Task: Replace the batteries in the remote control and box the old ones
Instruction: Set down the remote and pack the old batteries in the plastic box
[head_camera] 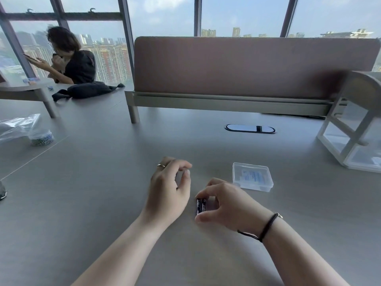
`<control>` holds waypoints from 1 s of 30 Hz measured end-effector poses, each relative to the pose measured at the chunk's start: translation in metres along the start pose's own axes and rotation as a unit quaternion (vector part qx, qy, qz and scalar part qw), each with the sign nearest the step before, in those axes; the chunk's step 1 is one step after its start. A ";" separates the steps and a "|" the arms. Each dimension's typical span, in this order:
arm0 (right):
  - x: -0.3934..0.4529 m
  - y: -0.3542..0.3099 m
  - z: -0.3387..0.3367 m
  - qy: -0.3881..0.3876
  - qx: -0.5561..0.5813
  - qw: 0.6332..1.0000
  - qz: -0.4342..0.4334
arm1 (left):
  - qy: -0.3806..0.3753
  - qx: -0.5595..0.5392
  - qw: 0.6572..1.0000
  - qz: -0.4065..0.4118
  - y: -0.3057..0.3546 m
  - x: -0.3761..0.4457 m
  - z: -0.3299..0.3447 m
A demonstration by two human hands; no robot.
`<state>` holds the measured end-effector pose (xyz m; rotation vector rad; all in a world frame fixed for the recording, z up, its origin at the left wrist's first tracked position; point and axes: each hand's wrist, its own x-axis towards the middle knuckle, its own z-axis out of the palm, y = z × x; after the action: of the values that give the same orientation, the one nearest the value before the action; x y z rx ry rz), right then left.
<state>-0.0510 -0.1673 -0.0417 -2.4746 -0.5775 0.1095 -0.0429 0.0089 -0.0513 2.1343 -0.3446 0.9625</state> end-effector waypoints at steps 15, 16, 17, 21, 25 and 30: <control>0.000 -0.015 0.005 0.207 -0.011 0.974 -0.088 | -0.210 -0.274 0.915 -0.210 0.018 -0.012 0.008; 0.001 -0.016 0.006 0.206 -0.022 0.974 -0.088 | -0.212 -0.262 0.921 -0.196 0.017 -0.013 0.008; 0.001 -0.015 0.006 0.208 -0.028 0.974 -0.089 | -0.214 -0.251 0.926 -0.185 0.017 -0.013 0.007; 0.002 -0.005 0.002 0.235 -0.058 0.966 -0.087 | -0.226 -0.205 0.938 -0.165 0.013 -0.015 0.008; 0.005 0.013 -0.004 0.265 -0.127 0.956 0.002 | -0.232 -0.175 0.947 -0.139 0.006 -0.017 0.010; 0.003 0.027 -0.006 0.258 -0.157 0.944 0.134 | -0.235 -0.122 0.958 -0.113 0.002 -0.020 0.014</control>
<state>-0.0365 -0.1886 -0.0515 -2.7188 -0.0286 -0.5527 -0.0503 -0.0041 -0.0705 2.0971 -0.4132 0.2576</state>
